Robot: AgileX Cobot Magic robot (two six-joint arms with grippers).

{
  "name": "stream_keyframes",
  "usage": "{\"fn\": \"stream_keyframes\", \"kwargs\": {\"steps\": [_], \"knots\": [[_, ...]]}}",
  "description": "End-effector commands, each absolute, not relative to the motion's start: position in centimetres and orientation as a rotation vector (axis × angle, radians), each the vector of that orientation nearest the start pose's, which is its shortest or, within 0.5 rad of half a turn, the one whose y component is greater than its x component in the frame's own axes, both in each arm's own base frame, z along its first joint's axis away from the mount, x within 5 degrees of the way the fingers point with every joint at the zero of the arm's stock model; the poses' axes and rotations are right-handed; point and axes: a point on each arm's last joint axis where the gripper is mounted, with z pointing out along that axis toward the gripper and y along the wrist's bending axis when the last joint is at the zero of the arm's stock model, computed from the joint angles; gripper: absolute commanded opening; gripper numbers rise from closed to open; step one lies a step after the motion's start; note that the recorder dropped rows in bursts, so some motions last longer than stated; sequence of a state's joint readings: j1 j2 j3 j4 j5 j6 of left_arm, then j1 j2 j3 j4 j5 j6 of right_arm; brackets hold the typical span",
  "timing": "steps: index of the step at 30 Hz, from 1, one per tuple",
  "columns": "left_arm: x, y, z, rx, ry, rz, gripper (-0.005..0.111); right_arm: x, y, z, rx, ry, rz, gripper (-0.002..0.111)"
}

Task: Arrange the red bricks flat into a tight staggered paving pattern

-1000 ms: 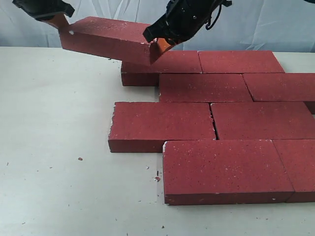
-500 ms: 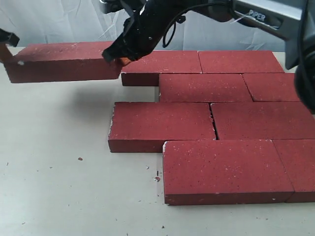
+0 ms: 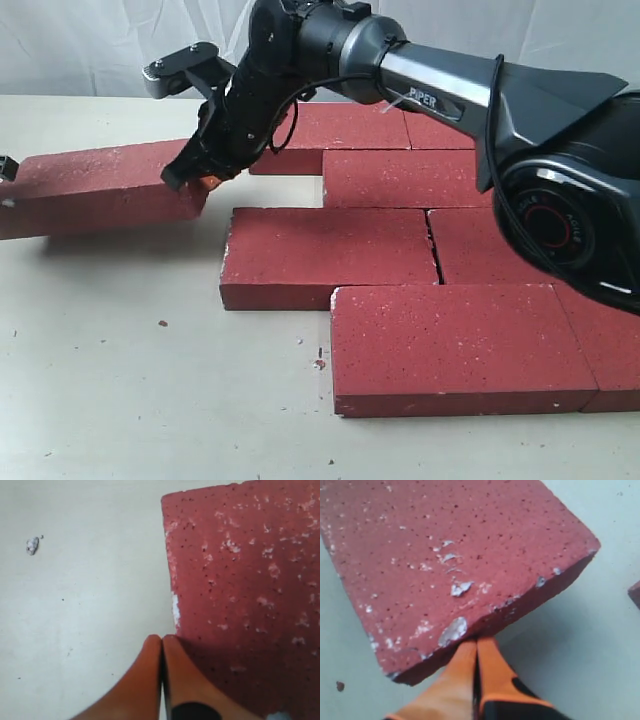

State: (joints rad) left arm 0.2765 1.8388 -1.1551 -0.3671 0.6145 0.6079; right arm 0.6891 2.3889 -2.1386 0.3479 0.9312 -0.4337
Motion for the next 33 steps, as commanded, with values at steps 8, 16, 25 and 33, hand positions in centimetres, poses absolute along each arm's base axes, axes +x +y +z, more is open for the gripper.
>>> {"fn": "stream_keyframes", "kwargs": {"steps": [8,16,25,33], "knots": [[35.3,9.1,18.1,0.010,2.714,0.019,0.000,39.6,34.0,17.6,-1.287,2.443,0.200,-0.001],[35.7,8.2,21.9,-0.232,2.448,-0.075,0.000,39.8,30.9,23.1,-1.277,2.425,0.114,-0.001],[32.7,5.4,23.6,0.204,2.299,0.035,0.000,37.9,30.1,23.7,-1.568,2.200,0.889,-0.001],[32.6,10.7,19.3,-0.099,2.312,0.250,0.000,36.6,33.3,19.2,-1.643,2.122,0.828,-0.001]]}}
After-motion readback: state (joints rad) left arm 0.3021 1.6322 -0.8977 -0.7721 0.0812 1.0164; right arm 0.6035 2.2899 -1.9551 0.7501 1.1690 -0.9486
